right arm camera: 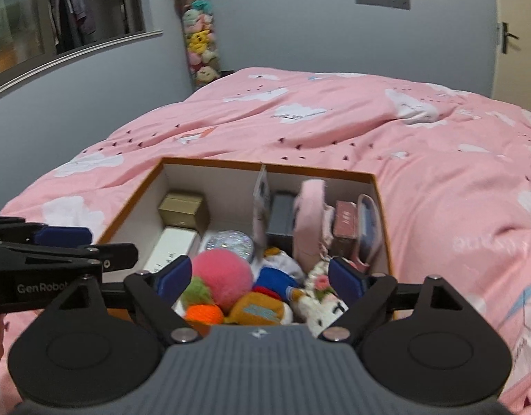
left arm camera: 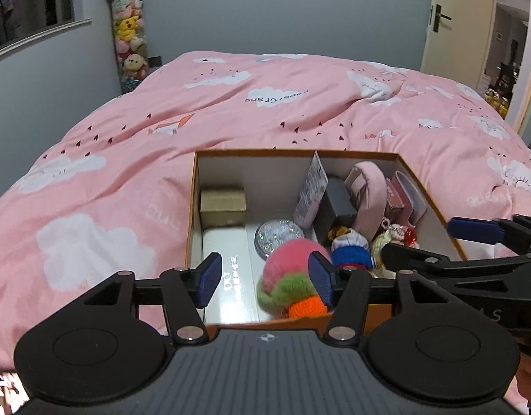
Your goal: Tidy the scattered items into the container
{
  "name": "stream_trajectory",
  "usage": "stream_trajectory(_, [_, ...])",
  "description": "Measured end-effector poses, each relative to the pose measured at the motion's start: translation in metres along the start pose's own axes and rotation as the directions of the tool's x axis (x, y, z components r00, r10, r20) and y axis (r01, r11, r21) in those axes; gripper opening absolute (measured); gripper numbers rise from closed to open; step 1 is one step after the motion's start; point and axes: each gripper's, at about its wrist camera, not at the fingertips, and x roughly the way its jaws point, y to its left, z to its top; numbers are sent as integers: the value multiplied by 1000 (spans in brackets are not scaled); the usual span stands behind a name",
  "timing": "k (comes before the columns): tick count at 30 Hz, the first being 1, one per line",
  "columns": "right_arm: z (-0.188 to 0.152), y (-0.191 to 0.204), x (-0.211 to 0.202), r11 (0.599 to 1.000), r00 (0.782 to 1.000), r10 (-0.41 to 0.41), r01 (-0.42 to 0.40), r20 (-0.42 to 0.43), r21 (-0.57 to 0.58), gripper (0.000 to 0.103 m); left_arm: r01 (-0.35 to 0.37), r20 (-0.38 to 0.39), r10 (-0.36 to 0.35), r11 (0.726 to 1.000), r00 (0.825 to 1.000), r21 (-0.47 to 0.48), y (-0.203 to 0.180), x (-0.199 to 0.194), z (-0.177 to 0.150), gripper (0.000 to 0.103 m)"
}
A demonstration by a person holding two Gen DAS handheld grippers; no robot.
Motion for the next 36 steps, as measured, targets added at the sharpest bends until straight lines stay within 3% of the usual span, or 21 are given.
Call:
stream_trajectory(7, [-21, -4, 4, 997, 997, -76, 76, 32, 10, 93, -49, 30, 49, 999, 998, 10, -9, 4, -17, 67])
stream_trajectory(20, [-35, -9, 21, 998, 998, -49, 48, 26, 47, 95, -59, 16, 59, 998, 998, -37, -6, 27, -29, 68])
stream_trajectory(29, [-43, -17, 33, 996, 997, -65, 63, 31, 66, 97, -82, 32, 82, 997, 996, -12, -8, 40, -36, 71])
stream_trajectory(34, [-47, -18, 37, 995, 996, -74, 71, 46, 63, 99, -67, 27, 68, 998, 997, -12, -8, 46, -37, 78])
stream_trajectory(36, [-48, -19, 40, 995, 996, -78, 75, 46, 62, 100, -80, 22, 80, 997, 997, -7, -9, 49, -37, 87])
